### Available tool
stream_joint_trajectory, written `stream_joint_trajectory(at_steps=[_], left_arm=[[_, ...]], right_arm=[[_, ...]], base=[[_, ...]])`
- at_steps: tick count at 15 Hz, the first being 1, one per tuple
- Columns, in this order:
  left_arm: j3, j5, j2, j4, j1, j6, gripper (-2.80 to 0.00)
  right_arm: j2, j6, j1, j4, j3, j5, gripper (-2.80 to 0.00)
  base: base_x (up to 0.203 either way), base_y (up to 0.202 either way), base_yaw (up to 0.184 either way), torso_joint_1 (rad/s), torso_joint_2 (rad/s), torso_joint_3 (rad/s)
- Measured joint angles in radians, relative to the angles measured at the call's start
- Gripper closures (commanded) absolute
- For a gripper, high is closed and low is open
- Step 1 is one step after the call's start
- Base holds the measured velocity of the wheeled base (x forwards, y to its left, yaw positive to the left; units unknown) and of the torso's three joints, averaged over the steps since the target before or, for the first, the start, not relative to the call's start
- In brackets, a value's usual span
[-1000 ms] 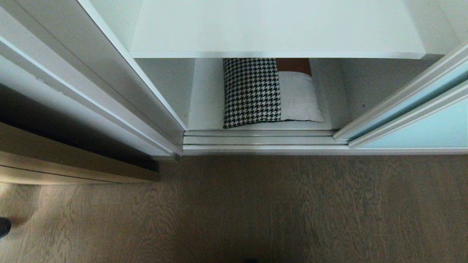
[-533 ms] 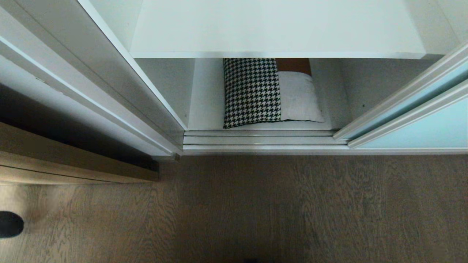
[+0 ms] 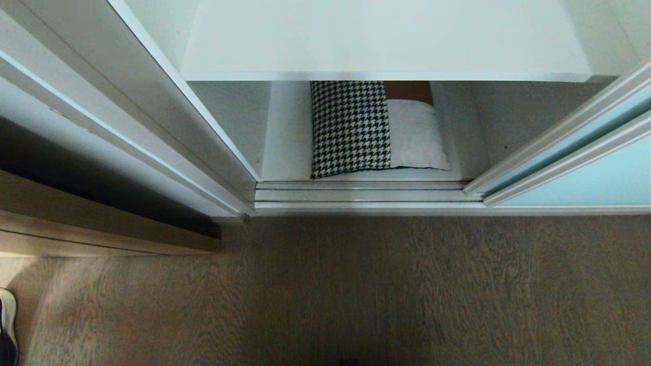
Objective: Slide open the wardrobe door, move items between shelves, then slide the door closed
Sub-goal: Place the pillow on the higher shelf
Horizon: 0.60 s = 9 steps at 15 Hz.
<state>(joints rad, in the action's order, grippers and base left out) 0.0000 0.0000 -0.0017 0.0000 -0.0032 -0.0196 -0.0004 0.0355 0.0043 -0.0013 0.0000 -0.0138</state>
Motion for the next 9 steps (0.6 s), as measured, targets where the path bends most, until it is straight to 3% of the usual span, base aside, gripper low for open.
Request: stream_joint_trajectory(at_steps=[9], left_arm=[[0.000,0.000,0.000,0.000,0.000,0.000,0.00]], right_arm=[[0.000,0.000,0.000,0.000,0.000,0.000,0.00]], base=[[0.000,0.000,0.000,0.000,0.00,0.000]])
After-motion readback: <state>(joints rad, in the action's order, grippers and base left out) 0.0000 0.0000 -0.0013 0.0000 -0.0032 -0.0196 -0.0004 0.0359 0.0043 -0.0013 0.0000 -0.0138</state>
